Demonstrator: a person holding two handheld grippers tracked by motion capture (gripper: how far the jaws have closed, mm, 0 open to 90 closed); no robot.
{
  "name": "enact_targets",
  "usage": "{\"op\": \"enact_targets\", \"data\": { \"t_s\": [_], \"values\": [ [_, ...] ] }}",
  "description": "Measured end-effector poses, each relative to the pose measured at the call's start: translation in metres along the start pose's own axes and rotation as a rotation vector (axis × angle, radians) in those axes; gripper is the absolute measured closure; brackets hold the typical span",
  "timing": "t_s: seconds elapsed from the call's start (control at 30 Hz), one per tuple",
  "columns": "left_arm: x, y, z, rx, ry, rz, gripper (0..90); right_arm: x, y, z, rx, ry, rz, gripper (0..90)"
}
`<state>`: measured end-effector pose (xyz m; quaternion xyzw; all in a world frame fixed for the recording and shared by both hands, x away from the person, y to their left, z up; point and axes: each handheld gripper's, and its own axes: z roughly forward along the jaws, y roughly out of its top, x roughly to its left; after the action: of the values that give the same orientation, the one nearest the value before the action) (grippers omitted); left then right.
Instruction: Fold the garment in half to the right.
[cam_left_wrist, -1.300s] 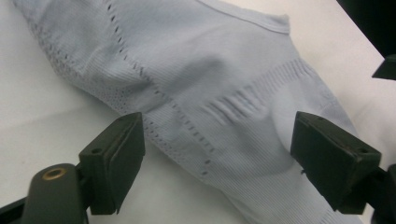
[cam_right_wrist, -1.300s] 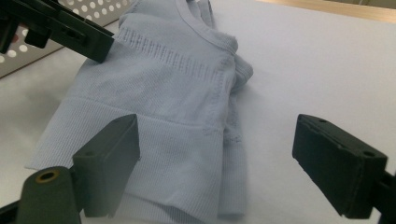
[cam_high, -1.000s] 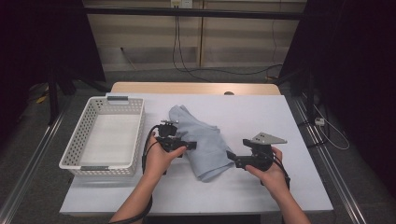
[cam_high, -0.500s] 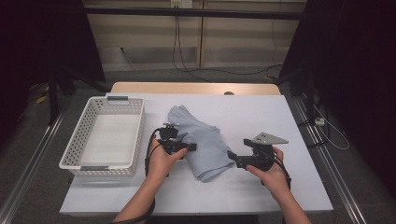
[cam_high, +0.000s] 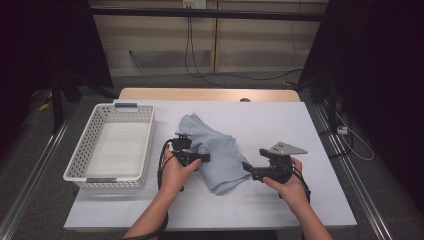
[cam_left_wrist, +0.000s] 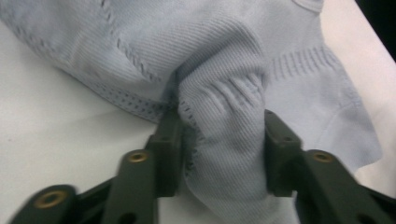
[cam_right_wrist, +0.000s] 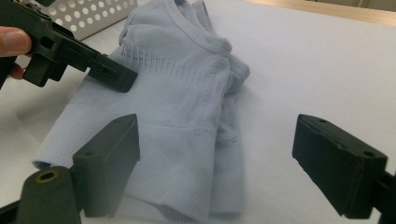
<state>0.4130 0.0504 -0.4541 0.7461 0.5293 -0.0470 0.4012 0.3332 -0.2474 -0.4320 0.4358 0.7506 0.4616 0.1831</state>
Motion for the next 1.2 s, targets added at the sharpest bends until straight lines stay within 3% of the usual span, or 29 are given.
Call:
{"op": "enact_targets", "data": {
  "t_s": [0.07, 0.27, 0.4, 0.47, 0.63, 0.7, 0.83, 1.0, 1.07, 1.2],
  "values": [
    [0.001, 0.002, -0.002, 0.005, -0.006, -0.006, 64.5, 0.0, 0.001, 0.0, -0.001, 0.003, -0.002, 15.1],
    [0.004, 0.012, -0.01, 0.038, -0.023, -0.03, 68.8, 0.0, 0.001, 0.0, -0.005, 0.002, 0.001, 15.1],
    [0.008, 0.026, -0.02, 0.083, 0.01, -0.006, 68.8, -0.001, 0.001, -0.002, -0.011, 0.001, 0.005, 15.1],
    [0.012, 0.034, -0.025, 0.089, 0.048, 0.014, 68.8, -0.002, 0.001, -0.003, -0.012, -0.002, 0.007, 15.1],
    [0.025, 0.048, -0.031, 0.075, 0.087, -0.001, 67.1, -0.003, 0.0, -0.004, -0.012, -0.001, 0.008, 15.1],
    [0.026, 0.045, -0.029, 0.07, 0.085, -0.02, 62.7, -0.003, 0.0, -0.003, -0.011, 0.001, 0.009, 15.1],
    [0.027, 0.037, -0.025, 0.042, 0.074, -0.011, 41.5, -0.002, 0.0, -0.001, -0.006, 0.005, 0.008, 15.1],
    [0.021, 0.032, -0.029, 0.006, 0.092, -0.012, 30.8, -0.001, 0.0, 0.0, -0.005, 0.007, 0.002, 15.1],
    [0.02, 0.029, -0.031, 0.007, 0.098, -0.002, 28.4, -0.001, 0.001, 0.0, -0.007, 0.007, 0.001, 15.1],
    [0.02, 0.021, -0.031, 0.002, 0.105, -0.019, 26.8, 0.001, 0.002, 0.002, -0.006, 0.012, -0.003, 14.6]
  ]
}}
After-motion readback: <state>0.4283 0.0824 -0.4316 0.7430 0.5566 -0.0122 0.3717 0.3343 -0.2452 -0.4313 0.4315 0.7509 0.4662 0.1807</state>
